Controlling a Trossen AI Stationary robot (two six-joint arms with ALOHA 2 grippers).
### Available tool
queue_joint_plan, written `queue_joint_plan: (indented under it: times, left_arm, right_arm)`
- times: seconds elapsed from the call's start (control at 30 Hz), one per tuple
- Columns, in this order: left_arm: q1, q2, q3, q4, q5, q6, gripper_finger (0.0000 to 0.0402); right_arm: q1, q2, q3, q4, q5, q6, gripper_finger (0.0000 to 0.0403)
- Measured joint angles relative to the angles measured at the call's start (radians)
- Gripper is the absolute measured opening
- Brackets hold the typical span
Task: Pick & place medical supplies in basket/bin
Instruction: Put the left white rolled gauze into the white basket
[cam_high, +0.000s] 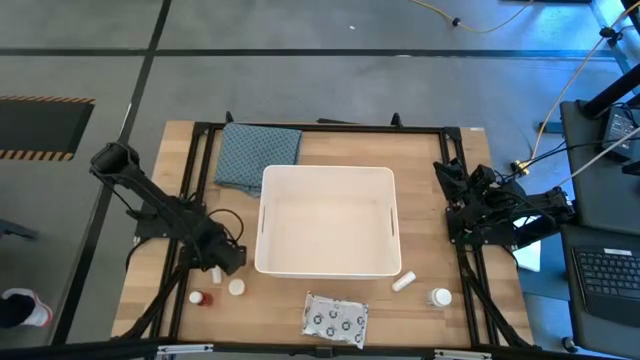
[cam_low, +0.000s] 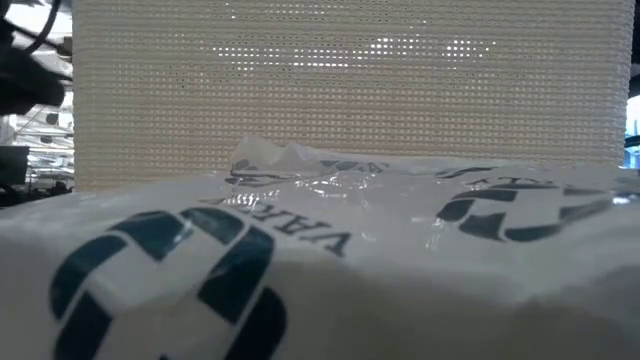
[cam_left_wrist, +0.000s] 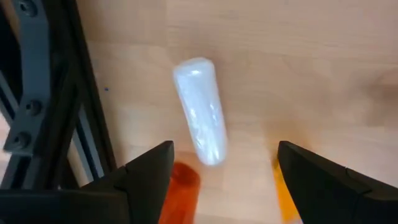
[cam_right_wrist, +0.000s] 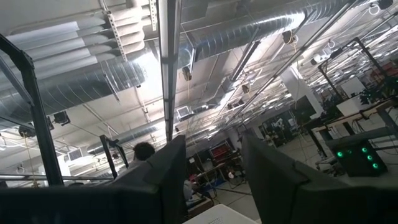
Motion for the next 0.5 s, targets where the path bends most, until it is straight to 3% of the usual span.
queue_joint_plan:
  times: [0.5]
  left_arm:
    - [-0.009, 0.183, -0.048, 0.112, 0.006, 0.02, 0.0203]
  right_arm:
    - [0.0, 0.0, 0.0, 0.0, -0.001, 0.002, 0.016]
